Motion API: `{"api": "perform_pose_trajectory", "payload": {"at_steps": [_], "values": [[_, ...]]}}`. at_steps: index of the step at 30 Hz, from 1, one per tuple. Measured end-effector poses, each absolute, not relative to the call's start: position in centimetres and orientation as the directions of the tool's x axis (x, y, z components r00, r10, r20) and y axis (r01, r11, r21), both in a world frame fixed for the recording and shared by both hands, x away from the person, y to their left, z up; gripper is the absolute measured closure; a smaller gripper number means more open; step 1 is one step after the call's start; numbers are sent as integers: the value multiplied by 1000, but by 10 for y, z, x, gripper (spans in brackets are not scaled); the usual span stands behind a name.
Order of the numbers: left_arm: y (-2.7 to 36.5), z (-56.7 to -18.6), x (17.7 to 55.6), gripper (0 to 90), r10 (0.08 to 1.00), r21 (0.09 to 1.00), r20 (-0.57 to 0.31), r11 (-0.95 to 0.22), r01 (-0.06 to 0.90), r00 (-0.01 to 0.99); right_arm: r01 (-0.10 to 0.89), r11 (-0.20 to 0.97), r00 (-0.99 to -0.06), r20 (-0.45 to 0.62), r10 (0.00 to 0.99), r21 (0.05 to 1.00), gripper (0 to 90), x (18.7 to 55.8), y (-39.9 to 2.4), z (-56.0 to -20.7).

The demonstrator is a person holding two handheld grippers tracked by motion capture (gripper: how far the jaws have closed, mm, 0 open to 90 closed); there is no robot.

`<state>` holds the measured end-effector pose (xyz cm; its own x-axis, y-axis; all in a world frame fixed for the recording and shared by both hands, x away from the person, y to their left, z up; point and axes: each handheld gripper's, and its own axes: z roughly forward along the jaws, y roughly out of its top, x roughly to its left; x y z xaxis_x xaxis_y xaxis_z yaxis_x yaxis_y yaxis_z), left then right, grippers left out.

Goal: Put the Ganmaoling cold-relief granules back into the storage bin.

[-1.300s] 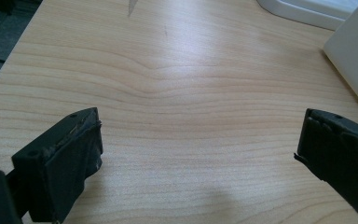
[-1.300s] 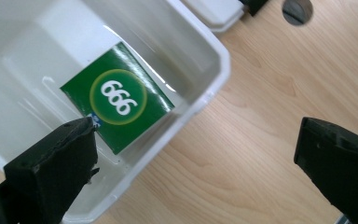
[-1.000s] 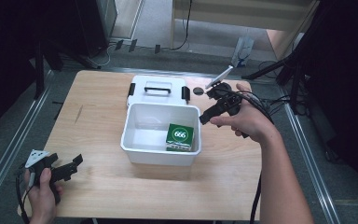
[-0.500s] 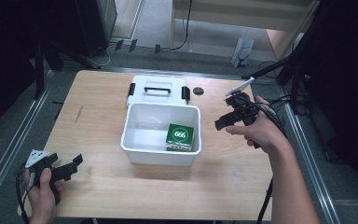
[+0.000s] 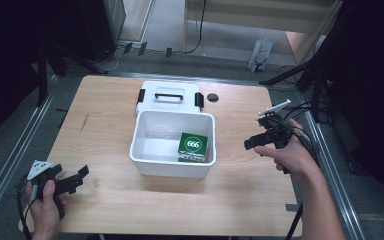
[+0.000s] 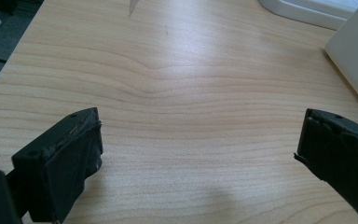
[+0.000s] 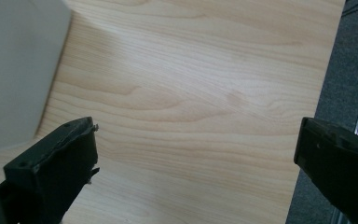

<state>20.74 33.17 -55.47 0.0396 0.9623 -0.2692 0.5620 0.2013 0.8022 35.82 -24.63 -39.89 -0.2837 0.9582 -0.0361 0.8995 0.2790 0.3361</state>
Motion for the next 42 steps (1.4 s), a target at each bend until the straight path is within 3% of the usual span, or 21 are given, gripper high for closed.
{"api": "perform_pose_trajectory", "payload": {"at_steps": [9,26,33,36,42], "values": [[332,-555,207,6,962,804,-269,202,559,39,899,174,-182,-16,983,402,0,340,-276,-429],[331,-555,207,6,963,807,-266,199,556,41,797,102,-107,-28,994,596,0,293,-315,-487],[331,-555,207,6,964,807,-265,199,556,40,704,114,-68,-93,993,701,0,270,-329,-513],[332,-555,206,6,963,807,-266,200,556,39,626,58,-37,-45,998,777,0,256,-338,-523],[332,-555,206,6,964,808,-263,197,556,42,538,20,-13,-15,1000,842,11,235,-349,-537]]}}
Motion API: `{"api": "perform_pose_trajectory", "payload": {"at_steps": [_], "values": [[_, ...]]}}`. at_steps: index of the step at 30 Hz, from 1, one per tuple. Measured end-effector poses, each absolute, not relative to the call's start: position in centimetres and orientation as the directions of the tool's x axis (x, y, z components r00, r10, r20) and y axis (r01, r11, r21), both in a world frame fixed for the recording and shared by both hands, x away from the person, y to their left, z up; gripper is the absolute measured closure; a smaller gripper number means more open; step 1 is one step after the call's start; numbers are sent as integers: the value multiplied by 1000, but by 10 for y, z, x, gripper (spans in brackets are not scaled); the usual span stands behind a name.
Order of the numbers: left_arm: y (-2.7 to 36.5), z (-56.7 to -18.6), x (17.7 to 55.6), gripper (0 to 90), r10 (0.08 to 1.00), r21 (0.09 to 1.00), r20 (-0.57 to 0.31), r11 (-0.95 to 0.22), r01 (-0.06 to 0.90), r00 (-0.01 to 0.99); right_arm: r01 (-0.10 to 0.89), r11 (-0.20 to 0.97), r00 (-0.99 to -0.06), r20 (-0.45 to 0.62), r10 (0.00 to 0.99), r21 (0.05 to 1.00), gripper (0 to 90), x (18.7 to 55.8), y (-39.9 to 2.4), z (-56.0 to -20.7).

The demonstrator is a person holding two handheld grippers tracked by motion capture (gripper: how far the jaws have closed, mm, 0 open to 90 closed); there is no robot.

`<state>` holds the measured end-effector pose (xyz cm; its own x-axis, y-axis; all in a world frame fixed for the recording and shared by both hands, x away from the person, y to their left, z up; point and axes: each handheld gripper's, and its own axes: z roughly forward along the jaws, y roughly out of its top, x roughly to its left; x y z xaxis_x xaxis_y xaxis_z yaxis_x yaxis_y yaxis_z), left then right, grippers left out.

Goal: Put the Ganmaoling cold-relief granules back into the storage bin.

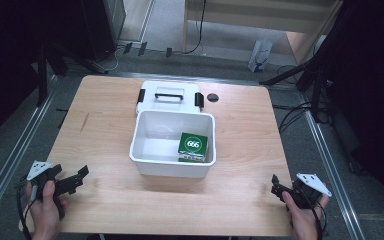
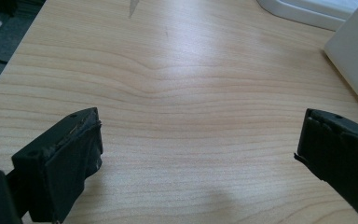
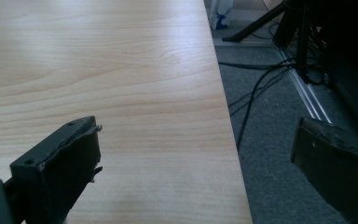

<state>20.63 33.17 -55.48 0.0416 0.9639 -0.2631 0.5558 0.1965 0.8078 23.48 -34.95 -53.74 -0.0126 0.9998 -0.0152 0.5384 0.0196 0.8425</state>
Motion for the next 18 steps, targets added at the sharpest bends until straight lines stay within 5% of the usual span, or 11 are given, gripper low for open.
{"api": "perform_pose_trajectory", "payload": {"at_steps": [18], "values": [[331,-555,207,6,964,805,-262,193,562,45,462,-74,5,81,997,884,58,213,-364,-546]]}}
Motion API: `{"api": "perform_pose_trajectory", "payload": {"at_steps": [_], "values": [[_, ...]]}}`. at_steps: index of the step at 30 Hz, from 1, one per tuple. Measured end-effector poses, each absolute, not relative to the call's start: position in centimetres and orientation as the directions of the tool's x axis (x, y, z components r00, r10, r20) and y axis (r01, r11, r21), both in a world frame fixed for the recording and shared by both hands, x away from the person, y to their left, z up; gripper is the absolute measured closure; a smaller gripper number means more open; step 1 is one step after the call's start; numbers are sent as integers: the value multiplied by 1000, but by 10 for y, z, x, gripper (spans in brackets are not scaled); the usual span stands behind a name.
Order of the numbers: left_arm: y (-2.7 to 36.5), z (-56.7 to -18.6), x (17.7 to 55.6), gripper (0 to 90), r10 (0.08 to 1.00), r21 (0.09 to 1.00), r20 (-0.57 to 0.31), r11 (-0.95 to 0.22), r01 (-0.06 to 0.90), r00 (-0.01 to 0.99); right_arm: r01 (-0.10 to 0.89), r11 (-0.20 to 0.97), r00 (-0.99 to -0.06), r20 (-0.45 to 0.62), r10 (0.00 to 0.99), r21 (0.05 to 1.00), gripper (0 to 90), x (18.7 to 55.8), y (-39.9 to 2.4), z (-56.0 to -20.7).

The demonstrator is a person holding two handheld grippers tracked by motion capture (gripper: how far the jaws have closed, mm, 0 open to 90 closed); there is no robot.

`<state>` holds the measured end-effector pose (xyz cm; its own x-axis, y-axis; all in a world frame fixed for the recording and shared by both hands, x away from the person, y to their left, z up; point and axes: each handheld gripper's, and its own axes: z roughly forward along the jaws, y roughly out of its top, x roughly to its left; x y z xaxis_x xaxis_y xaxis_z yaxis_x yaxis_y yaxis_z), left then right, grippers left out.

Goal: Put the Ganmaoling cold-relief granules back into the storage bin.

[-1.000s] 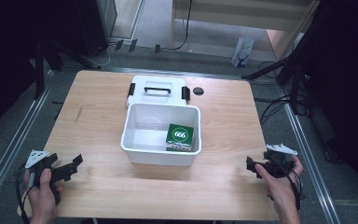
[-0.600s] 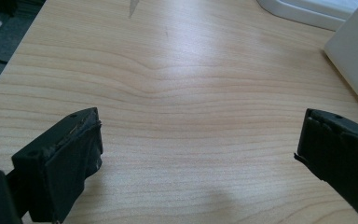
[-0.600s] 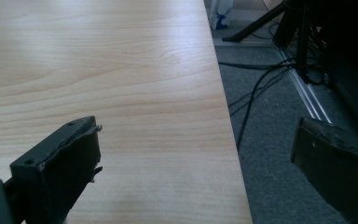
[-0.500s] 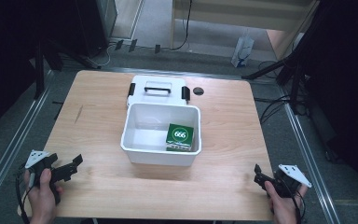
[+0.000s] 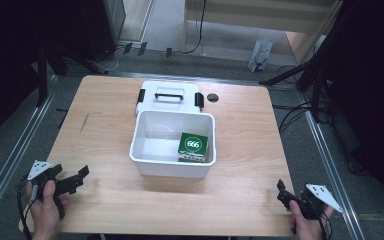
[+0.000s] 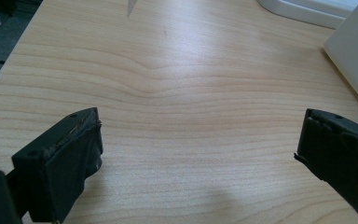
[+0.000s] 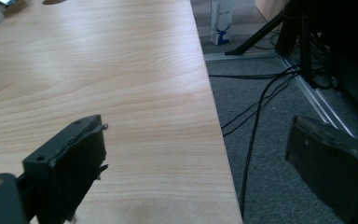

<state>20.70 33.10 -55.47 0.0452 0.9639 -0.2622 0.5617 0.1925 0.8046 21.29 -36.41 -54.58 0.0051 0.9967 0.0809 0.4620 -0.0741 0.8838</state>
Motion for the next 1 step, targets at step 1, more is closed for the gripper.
{"api": "perform_pose_trajectory", "payload": {"at_steps": [1], "values": [[331,-555,207,6,964,805,-261,191,562,46,460,-78,1,87,996,885,69,213,-365,-546]]}}
